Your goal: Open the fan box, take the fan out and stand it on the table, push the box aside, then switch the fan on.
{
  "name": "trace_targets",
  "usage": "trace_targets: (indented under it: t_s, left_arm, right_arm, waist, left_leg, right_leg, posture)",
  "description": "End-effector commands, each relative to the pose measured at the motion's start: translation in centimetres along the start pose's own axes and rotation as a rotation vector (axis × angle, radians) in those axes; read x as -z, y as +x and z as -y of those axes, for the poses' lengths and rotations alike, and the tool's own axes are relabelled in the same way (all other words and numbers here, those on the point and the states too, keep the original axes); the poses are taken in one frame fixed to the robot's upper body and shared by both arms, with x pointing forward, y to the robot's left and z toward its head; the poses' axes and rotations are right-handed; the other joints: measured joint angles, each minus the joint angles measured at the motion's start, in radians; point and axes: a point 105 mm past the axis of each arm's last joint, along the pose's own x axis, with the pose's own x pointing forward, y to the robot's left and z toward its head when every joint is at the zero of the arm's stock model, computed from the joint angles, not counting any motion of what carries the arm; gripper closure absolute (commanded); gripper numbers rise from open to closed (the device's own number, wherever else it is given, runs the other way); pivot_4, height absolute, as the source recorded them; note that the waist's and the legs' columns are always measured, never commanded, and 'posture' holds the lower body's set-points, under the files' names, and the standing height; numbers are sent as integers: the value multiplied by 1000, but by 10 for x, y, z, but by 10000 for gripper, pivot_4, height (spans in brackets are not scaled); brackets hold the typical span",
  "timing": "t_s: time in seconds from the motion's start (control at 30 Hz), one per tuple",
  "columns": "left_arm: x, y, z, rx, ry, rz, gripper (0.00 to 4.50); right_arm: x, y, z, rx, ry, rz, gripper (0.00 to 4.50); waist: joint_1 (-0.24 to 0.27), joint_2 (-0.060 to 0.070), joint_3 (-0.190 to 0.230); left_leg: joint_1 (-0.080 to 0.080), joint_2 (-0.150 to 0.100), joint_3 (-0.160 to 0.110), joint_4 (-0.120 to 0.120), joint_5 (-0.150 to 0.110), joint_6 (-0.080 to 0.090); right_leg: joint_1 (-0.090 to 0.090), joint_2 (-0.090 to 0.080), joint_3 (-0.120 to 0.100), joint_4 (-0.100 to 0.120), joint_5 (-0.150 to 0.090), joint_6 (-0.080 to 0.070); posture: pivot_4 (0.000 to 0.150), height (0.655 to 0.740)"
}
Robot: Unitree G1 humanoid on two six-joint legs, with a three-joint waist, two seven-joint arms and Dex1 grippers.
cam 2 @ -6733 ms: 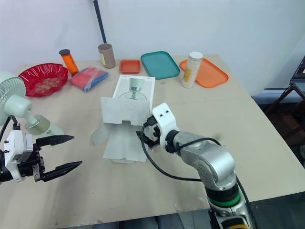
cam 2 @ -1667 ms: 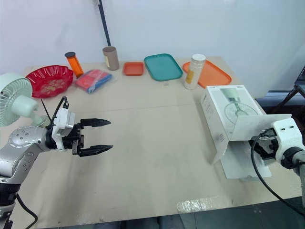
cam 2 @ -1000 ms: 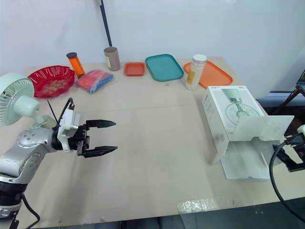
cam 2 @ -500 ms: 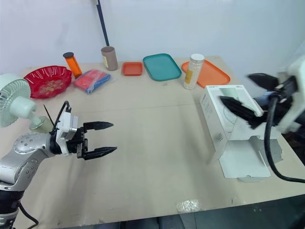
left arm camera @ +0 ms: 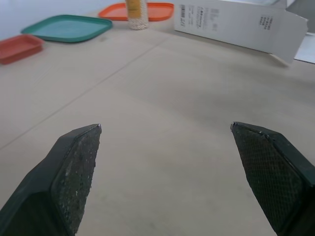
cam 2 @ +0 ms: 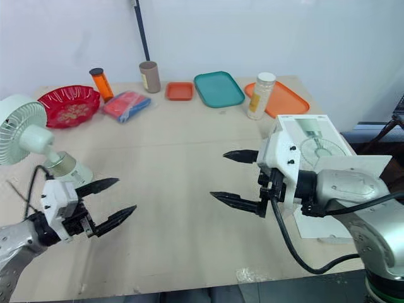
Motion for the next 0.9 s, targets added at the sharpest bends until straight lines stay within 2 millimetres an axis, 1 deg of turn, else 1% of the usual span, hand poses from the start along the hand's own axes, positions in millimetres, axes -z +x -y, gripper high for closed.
trace_targets:
  t_s: [0.03, 0.1, 0.13, 0.23, 0.37, 0.5, 0.57, 0.73, 0.8, 0.9]
  left_arm:
    - [-9, -18, -8, -197, 79, 20, 0]
    - [-4, -32, -12, -313, 54, 4, 0]
    - [-1, -38, -10, -356, 39, -5, 0]
    - [9, -53, -2, -432, -3, -42, 0]
    - [20, -70, -3, -579, -75, -62, 0]
    - [29, -89, -15, -734, -114, -69, 0]
    - [31, -95, -21, -783, -118, -70, 0]
    - [41, -106, -38, -841, -106, -94, 0]
    - [41, -108, -46, -850, -97, -91, 0]
    - [36, -108, -58, -854, -77, -78, 0]
  right_arm:
    - [1, 4, 8, -14, -66, 26, 310]
    - [3, 7, 10, -36, -60, 21, 310]
    - [4, 9, 11, -50, -60, 20, 310]
    - [5, 15, 13, -78, -65, 28, 310]
    - [5, 25, 19, -101, -73, 40, 310]
    - [5, 32, 23, -114, -78, 42, 310]
    - [5, 33, 24, -113, -65, 42, 310]
    - [3, 33, 14, -134, -32, 57, 310]
    - [3, 34, 12, -134, -33, 60, 310]
    - [3, 35, 11, -130, -31, 61, 310]
  waist:
    - [-3, 0, 0]
    - [-3, 0, 0]
    - [-2, 0, 0]
    - [-2, -1, 1]
    - [0, -2, 1]
    - [0, -3, 1]
    - [0, -3, 1]
    - [0, -3, 1]
    - [0, -3, 1]
    - [-1, -3, 1]
  left_leg:
    - [0, 0, 1, 0, 0, 0]
    - [0, 1, 1, 0, 0, 0]
    - [0, 1, 1, 0, 0, 0]
    - [0, 1, 1, 0, -1, 1]
    - [0, 0, 1, 0, -1, 1]
    - [0, 0, 1, 0, -1, 1]
    - [-1, 0, 1, 0, -1, 1]
    - [-1, 0, 1, 0, -1, 1]
    - [-1, 0, 1, 0, -1, 1]
    - [-1, 0, 1, 0, -1, 1]
  right_leg:
    - [0, 0, 1, 0, 0, 0]
    - [0, 1, 1, 0, 0, -1]
    - [-1, 1, 1, 0, 0, -1]
    - [-1, 1, 1, 0, -1, -1]
    - [-1, 1, 1, 0, -1, -1]
    - [-1, 1, 1, 0, -1, -1]
    - [-1, 1, 1, 0, -1, -1]
    - [-1, 0, 1, 0, -2, -1]
    - [-1, 1, 1, 0, -2, -1]
    - [-1, 1, 1, 0, -1, -1]
  posture:
    - [1500, 7400]
    - [1500, 7400]
    - [1500, 7400]
    - [1500, 7400]
    - [1500, 7400]
    - [1500, 7400]
    - [1500, 7400]
    - [1500, 7400]
    - [1500, 7400]
    - [1500, 7400]
